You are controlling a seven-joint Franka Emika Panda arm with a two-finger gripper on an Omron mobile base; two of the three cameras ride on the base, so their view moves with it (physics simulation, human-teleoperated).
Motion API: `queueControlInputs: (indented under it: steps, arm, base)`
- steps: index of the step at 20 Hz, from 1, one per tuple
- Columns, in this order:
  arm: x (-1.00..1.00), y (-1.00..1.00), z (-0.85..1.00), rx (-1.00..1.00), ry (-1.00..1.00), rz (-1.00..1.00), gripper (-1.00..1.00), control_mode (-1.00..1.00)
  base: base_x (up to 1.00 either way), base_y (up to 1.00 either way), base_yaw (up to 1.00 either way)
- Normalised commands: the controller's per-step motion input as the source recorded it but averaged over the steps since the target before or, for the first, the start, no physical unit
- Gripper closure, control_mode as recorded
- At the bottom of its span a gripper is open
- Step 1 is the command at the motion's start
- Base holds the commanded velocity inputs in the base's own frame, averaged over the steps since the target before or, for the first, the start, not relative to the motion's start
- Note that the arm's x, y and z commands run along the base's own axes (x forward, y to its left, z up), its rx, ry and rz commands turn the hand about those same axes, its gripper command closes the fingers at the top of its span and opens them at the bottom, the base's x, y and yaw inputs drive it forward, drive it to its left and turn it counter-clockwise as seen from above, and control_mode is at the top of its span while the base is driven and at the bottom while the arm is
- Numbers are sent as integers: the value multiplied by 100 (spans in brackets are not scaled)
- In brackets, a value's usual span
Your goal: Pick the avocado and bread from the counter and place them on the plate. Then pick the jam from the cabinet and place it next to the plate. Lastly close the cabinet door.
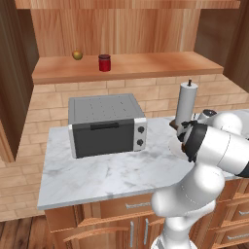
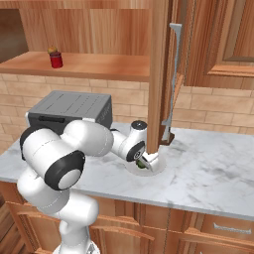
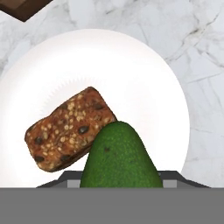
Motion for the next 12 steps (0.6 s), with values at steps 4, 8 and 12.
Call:
queueControlInputs:
  steps: [4, 8, 12]
  arm:
    - [0, 0, 0, 0, 0, 0, 100, -100]
    - [0, 0, 0, 0, 0, 0, 100, -100]
    - [0, 3, 0, 0, 0, 0, -100, -100]
  base:
    - [0, 0, 0]
    - [0, 0, 0]
    - [0, 0, 0]
